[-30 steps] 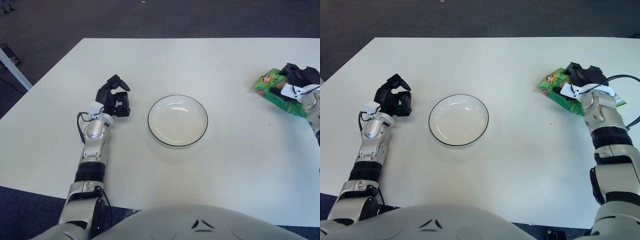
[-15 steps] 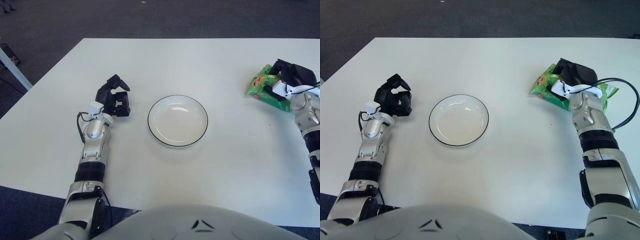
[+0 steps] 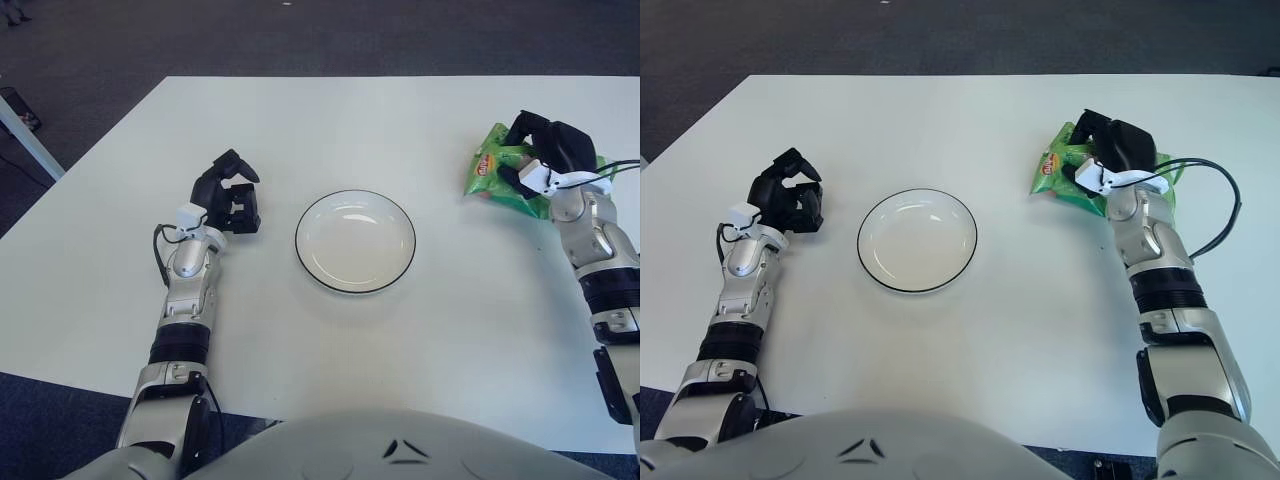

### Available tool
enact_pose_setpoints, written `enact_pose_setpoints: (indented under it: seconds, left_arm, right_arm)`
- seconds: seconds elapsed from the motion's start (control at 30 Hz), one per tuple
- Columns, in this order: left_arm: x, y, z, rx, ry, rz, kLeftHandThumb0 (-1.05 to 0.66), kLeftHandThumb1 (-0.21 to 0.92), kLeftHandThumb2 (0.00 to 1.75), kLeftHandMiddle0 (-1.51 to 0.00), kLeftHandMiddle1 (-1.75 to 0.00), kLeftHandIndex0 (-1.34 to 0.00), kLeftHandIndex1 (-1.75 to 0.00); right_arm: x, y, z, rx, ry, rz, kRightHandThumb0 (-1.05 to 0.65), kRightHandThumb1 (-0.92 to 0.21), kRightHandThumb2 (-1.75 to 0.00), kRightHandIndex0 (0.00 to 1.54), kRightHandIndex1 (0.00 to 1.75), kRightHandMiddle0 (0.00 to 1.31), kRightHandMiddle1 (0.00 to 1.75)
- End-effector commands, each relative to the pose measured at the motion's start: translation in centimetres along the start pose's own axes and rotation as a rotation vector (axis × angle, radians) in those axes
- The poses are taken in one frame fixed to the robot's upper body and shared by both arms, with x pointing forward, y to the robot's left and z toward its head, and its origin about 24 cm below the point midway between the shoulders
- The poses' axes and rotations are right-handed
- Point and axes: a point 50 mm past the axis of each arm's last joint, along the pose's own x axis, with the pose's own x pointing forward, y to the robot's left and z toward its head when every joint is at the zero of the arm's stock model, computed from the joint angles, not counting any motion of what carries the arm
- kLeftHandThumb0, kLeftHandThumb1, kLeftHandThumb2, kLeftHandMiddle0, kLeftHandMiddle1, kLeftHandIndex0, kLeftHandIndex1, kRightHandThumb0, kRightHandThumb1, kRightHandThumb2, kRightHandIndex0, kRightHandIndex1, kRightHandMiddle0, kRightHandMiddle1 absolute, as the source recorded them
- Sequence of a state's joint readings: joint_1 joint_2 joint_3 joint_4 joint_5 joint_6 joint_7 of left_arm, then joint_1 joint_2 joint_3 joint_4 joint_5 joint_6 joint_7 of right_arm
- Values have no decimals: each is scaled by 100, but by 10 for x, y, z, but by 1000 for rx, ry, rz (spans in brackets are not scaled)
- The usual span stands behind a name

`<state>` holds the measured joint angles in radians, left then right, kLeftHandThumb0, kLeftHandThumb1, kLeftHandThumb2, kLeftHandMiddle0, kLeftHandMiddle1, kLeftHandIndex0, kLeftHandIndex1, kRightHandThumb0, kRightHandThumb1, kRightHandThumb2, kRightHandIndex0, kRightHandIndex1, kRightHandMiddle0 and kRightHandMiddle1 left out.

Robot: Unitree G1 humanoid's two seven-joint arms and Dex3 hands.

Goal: Put the snack into the plate.

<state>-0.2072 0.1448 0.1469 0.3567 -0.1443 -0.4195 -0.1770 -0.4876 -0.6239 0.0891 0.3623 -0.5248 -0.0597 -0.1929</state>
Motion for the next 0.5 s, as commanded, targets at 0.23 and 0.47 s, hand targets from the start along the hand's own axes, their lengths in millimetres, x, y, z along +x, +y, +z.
enact_pose_setpoints:
  seconds: [0.23,0.47]
  left_arm:
    - [-65,-9,-64,-77,311,89,-52,22,144,-136,-175,-70,-175]
    - [-65,-10,-65,-69,325,83,-52,22,144,-136,-175,-70,-175]
  right_arm:
    - [6,-14,52,211,-159,-49,0,4,-173,86,175,67,174]
    - [4,-30,82,319,-214,-46,0,-3,-164,84,171,59,175]
